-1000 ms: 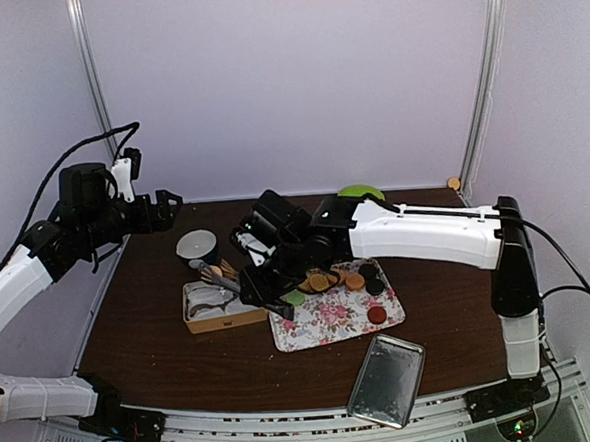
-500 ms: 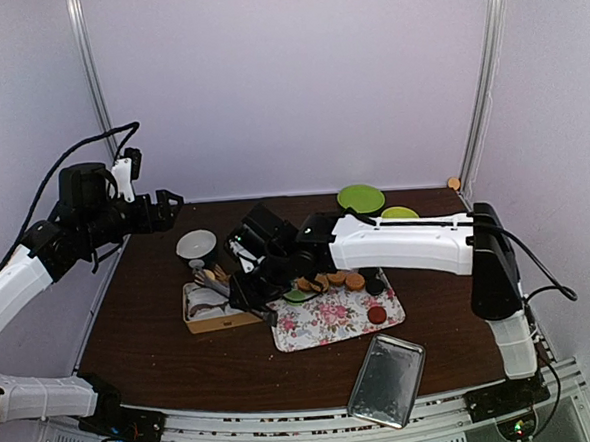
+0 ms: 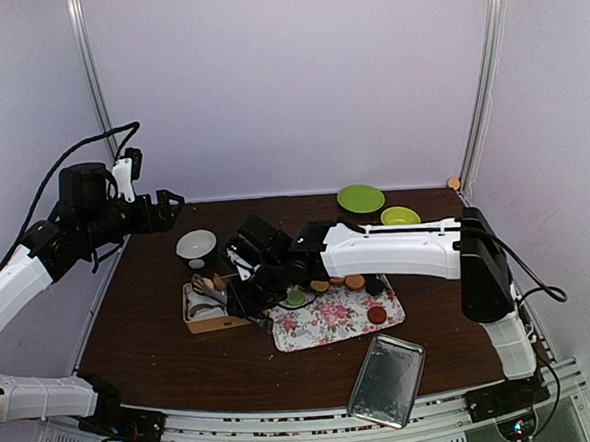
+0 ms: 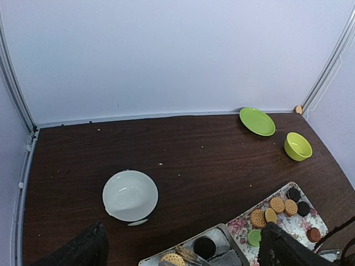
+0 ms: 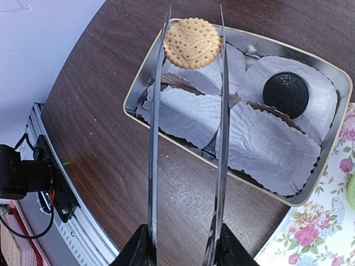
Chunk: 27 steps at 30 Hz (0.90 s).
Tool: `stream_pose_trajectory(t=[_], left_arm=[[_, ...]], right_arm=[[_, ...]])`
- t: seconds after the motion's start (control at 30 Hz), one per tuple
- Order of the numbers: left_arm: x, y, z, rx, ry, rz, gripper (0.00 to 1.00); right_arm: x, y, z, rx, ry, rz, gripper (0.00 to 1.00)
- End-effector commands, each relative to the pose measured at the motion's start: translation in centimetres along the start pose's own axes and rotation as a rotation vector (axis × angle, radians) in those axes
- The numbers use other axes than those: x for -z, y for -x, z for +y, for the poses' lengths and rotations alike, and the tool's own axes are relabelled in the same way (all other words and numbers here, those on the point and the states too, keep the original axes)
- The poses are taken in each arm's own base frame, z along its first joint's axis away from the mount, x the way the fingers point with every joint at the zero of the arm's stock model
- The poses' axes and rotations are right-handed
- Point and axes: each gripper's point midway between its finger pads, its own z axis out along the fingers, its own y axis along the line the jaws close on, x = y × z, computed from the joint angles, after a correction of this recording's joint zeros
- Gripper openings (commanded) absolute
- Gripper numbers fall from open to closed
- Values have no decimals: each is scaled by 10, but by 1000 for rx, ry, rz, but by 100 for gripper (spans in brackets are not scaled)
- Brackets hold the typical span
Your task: Pack the cookies
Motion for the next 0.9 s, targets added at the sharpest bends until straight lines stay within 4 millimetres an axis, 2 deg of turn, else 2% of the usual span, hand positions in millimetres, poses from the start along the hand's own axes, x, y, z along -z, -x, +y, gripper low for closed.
stream_pose_trajectory(t=[0.0,0.87], left_arm=[[7,24,-6,17,-27,-77,98],[7,23,-7,20,-37,-75,98]], right_arm=[[0,16,19,5,45,-54,35],[-22,6,11,0,26,-17,35]])
